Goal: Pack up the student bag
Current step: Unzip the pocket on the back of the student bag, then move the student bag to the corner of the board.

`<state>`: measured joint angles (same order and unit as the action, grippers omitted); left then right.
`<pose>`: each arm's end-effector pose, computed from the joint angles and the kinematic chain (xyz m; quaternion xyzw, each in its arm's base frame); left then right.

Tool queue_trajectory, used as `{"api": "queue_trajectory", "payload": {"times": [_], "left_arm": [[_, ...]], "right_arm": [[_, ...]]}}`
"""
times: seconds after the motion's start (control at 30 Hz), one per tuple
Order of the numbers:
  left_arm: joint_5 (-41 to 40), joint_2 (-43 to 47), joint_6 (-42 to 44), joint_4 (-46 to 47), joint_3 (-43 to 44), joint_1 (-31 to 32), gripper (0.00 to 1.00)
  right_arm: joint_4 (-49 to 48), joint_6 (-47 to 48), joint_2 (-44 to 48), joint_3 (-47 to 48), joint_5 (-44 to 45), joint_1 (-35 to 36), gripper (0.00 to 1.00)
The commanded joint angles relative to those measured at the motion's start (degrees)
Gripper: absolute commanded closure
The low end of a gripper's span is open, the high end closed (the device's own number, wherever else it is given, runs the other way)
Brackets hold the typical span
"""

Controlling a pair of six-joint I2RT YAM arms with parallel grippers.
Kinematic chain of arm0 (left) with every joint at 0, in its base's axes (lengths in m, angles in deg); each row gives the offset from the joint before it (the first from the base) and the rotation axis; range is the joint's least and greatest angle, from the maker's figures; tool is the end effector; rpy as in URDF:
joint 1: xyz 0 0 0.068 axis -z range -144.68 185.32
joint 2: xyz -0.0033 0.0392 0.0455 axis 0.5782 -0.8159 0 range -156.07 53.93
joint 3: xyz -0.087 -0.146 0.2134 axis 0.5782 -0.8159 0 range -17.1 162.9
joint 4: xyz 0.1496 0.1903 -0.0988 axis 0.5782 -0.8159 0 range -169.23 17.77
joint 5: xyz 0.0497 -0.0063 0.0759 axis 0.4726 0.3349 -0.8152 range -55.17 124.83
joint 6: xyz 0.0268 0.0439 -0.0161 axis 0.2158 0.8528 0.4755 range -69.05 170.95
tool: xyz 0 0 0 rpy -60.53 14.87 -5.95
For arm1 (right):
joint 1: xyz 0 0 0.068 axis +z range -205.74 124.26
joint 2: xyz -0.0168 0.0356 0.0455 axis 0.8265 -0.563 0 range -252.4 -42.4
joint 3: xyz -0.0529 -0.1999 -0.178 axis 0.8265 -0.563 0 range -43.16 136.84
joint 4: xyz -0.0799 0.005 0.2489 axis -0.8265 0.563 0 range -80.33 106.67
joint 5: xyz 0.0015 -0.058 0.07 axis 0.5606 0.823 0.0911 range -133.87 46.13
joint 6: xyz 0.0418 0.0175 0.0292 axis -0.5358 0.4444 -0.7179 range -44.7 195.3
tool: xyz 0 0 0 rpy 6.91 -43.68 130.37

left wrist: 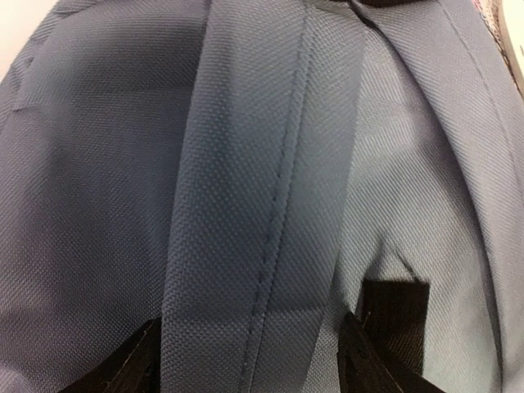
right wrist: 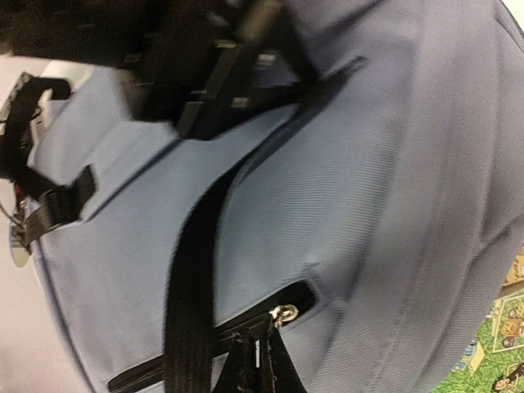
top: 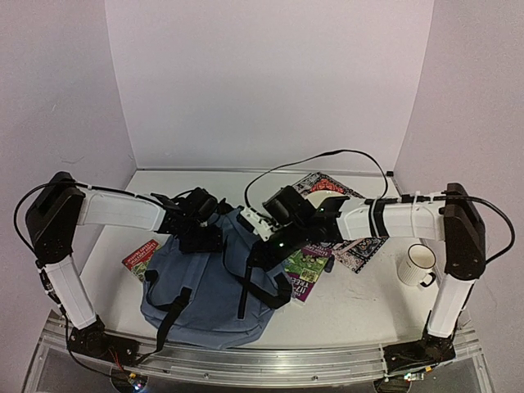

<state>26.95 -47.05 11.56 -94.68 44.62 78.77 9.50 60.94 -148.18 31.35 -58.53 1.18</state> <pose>0.2573 -0.2370 0.1679 0.0174 0.9674 -0.1114 0.2268 0.2245 0.3612 0.2357 -0.3719 0.7820 0.3744 0.3315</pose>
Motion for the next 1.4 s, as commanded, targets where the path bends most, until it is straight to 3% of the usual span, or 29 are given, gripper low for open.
{"api": "queue_trajectory", "payload": {"times": [0.0,0.5,0.7,0.8,1.13,1.2,1.37], "left_arm": [[-3.3,-4.6,-2.2,0.6,2.2,-1.3,0.31],[-3.0,-9.0,-3.4,0.4,6.8,-5.9,0.34],[-2.9,-9.7,-1.6,0.5,8.5,-6.2,0.35],[-3.0,-7.4,0.0,0.7,8.5,-6.1,0.34],[0.0,3.8,2.5,0.7,4.2,-5.6,0.26],[0.2,6.1,2.7,0.7,3.0,-5.2,0.25],[-2.0,10.9,2.4,-1.0,1.0,-5.3,0.22]], "right_arm": [[2.7,4.0,4.7,-2.0,-6.7,3.3,1.00],[6.1,12.6,2.3,-2.1,-25.3,10.5,1.00],[9.7,13.7,2.1,-0.7,-21.2,10.7,1.00],[9.6,12.2,4.0,1.3,-13.6,10.5,0.83],[9.4,4.6,9.6,1.1,6.5,-0.7,0.57],[8.3,2.9,9.6,-0.6,8.0,-3.4,0.50],[3.7,-0.2,6.1,-4.1,5.4,-7.3,0.43]]}}
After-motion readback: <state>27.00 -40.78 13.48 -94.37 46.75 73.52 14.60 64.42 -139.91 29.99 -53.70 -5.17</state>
